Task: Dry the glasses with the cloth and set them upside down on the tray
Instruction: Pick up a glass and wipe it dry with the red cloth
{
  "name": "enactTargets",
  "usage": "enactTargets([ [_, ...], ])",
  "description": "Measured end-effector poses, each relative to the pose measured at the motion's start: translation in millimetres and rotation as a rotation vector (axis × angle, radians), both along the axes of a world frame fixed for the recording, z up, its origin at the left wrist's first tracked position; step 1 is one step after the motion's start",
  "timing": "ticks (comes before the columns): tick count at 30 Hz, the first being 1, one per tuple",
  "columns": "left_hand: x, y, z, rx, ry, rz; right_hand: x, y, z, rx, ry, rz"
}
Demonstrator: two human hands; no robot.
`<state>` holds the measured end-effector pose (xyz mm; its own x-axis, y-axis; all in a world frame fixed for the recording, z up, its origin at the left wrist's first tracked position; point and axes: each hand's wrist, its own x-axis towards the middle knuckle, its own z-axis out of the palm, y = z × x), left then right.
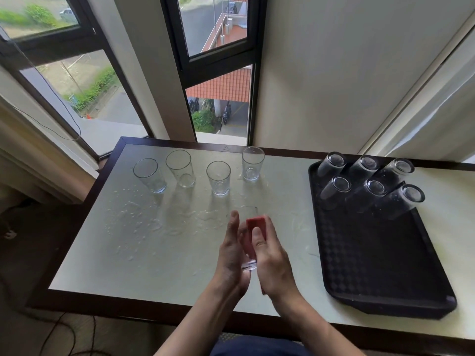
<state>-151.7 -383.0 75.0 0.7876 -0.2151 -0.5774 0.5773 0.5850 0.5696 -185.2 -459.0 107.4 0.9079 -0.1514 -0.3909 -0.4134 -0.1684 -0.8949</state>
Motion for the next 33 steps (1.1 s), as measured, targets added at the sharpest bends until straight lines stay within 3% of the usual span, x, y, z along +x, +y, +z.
enactTargets([
  [2,-1,2,1,0.063,-0.035,-0.028,-5,2,6,-0.179,-0.056,0.049],
  [6,-4,0,7,0.317,-0.211,-0.085,26,-14,-8,-0.053,0.026,-0.1],
  [9,-4,-5,11,0.312,-0.106,-0.029,40,-24,-12,-0.025,0.098,-0.068],
  [13,-2,-1,6,0.195,0.051,0.043,4,-7,-5,-0.437,-0.076,0.163],
  [15,-2,3,3,0.132,0.066,0.046,-12,2,-5,-0.544,-0.204,0.215],
  [17,-4,4,4,0.184,0.025,0.05,-5,1,-7,-0.477,-0.218,0.197],
  [20,-8,3,6,0.369,-0.06,-0.016,26,-9,-19,-0.079,-0.009,0.015],
  [23,-9,-2,14,0.335,-0.084,-0.037,43,-18,-21,0.196,0.176,-0.139],
  [26,-2,-1,20,0.344,-0.062,-0.044,25,-6,0,0.06,0.063,-0.141],
  [29,2,4,18,0.42,-0.088,-0.012,-1,8,10,-0.254,-0.052,0.083],
  [33,-4,6,15,0.427,-0.054,-0.038,20,2,0,-0.245,0.028,0.062],
])
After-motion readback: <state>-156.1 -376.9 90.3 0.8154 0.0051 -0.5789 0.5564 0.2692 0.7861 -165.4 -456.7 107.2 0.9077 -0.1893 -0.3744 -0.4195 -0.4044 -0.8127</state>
